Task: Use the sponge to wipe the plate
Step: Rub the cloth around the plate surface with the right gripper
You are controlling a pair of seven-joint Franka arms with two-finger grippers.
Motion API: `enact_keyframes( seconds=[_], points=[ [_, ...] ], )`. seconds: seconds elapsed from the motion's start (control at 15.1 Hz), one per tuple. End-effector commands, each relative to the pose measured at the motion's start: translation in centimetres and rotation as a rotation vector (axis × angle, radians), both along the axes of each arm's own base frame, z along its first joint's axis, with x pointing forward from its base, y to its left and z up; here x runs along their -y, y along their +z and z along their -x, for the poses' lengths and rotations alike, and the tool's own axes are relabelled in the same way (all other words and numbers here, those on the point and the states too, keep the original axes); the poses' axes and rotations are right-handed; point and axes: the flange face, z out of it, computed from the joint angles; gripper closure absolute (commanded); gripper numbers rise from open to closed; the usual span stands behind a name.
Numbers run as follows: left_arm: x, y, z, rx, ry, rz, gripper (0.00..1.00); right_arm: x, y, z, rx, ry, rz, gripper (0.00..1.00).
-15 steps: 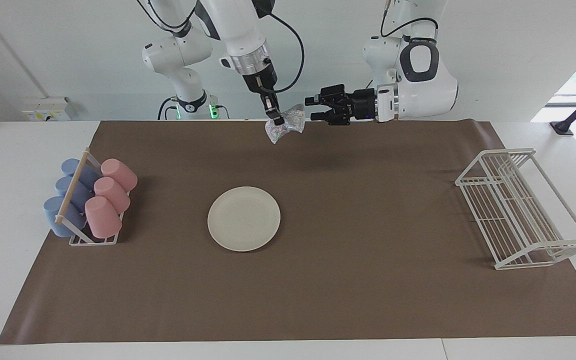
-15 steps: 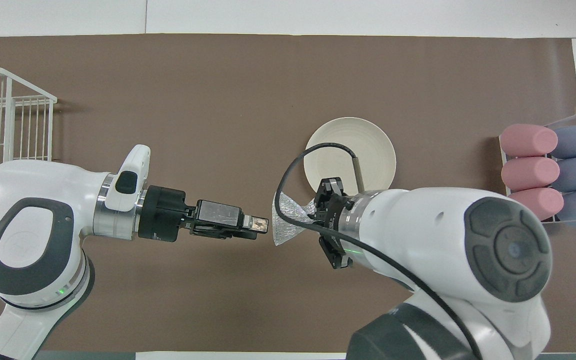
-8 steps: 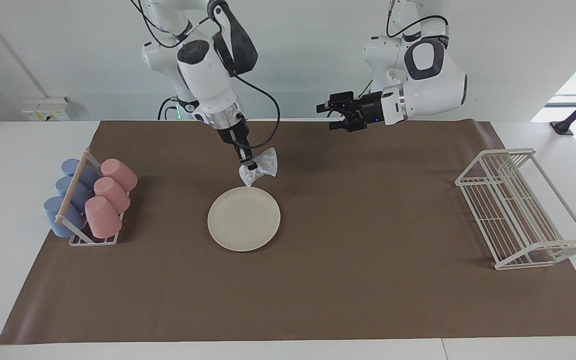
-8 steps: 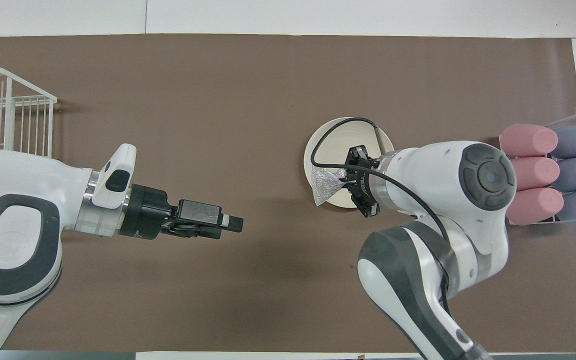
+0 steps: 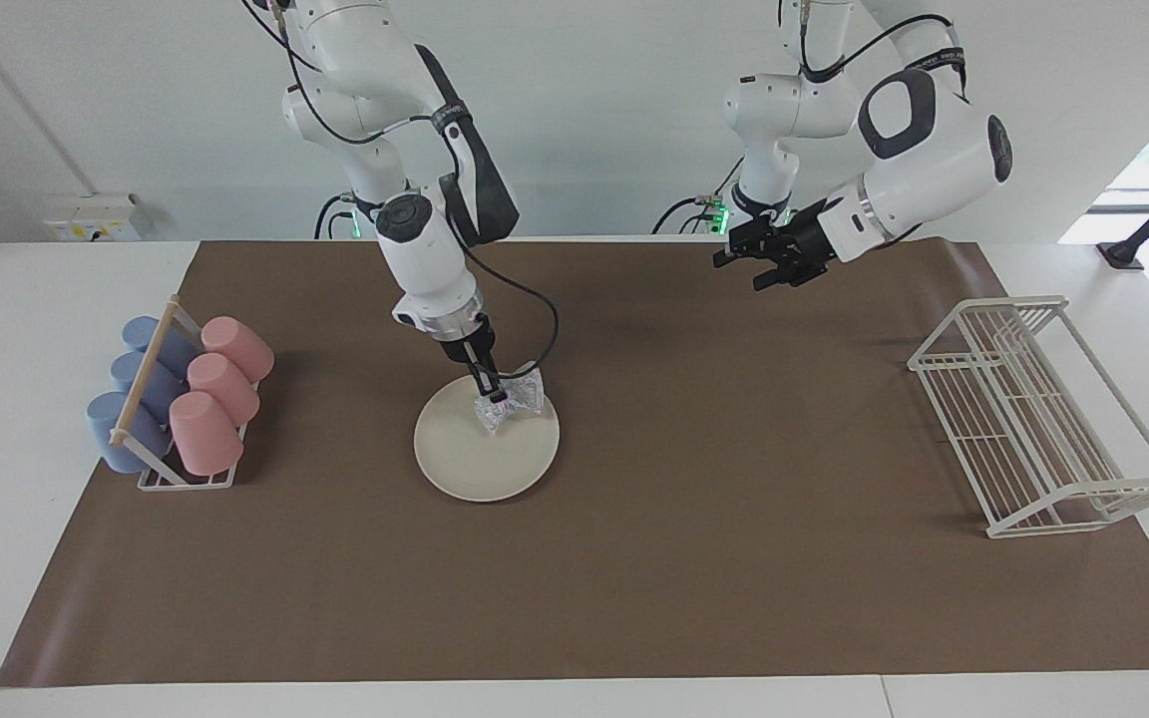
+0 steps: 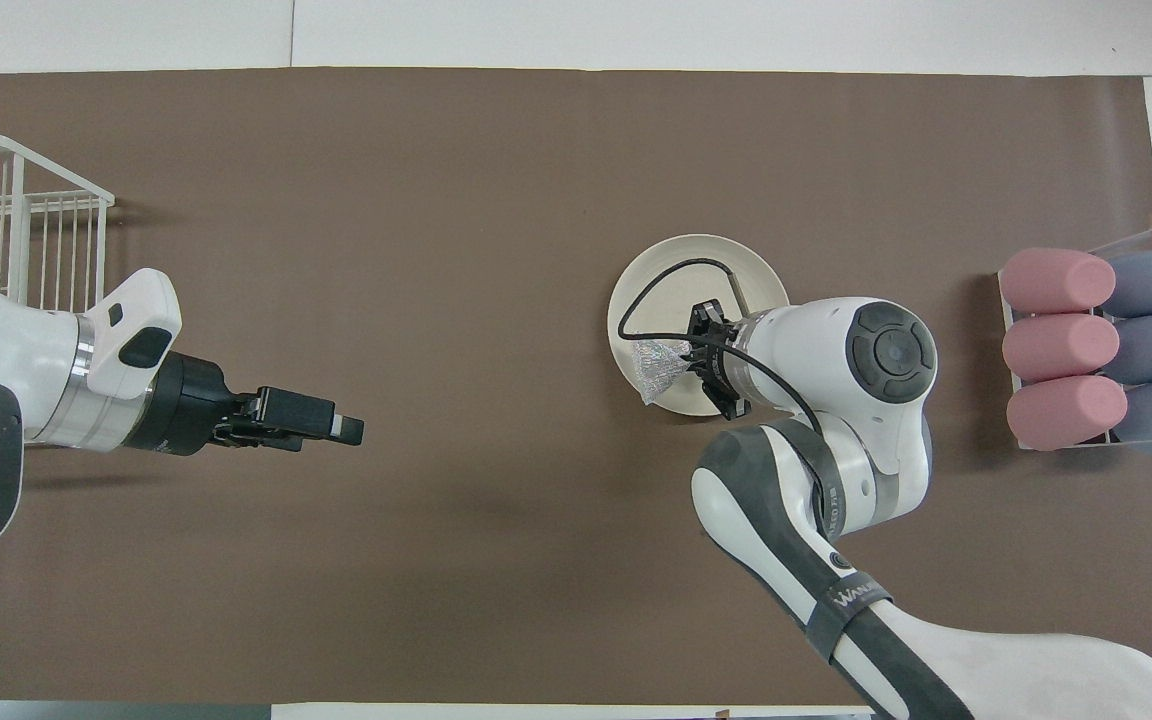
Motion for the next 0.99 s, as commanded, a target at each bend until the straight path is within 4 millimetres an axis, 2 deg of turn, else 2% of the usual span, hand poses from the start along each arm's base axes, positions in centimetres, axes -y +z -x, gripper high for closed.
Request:
enact_keyframes(
  seconds=[0.0,0.13,0.2,0.4,0.53,0.73,0.93],
  points=[
    [-1.0,0.3,-0.4,0.030,-0.038,-0.126,0.00,0.4,-2.1,-0.1,0.011,0.025,-0.003,1.00],
    [-2.0,0.2,-0.6,0.049,-0.054,-0.194,0.00,0.5,-3.2,-0.1,-0.001,0.041,0.004,1.00],
    [-2.6,0.1,-0.7,0.052,-0.054,-0.215,0.00,1.8,-3.6,-0.5,0.010,0.070,0.011,1.00],
    [-3.1,0.0,-0.7,0.058,-0.070,-0.254,0.00,7.5,-4.1,-2.0,0.040,0.153,0.036,1.00],
    [-3.2,0.0,-0.7,0.058,-0.072,-0.263,0.00,9.1,-4.3,-2.4,0.045,0.163,0.041,1.00],
    [-3.2,0.0,-0.7,0.058,-0.071,-0.263,0.00,7.1,-4.5,-1.8,0.063,0.158,0.025,1.00],
    [-3.1,0.0,-0.7,0.059,-0.069,-0.264,0.00,2.6,-5.5,-0.5,0.076,0.101,-0.060,1.00]
  ],
)
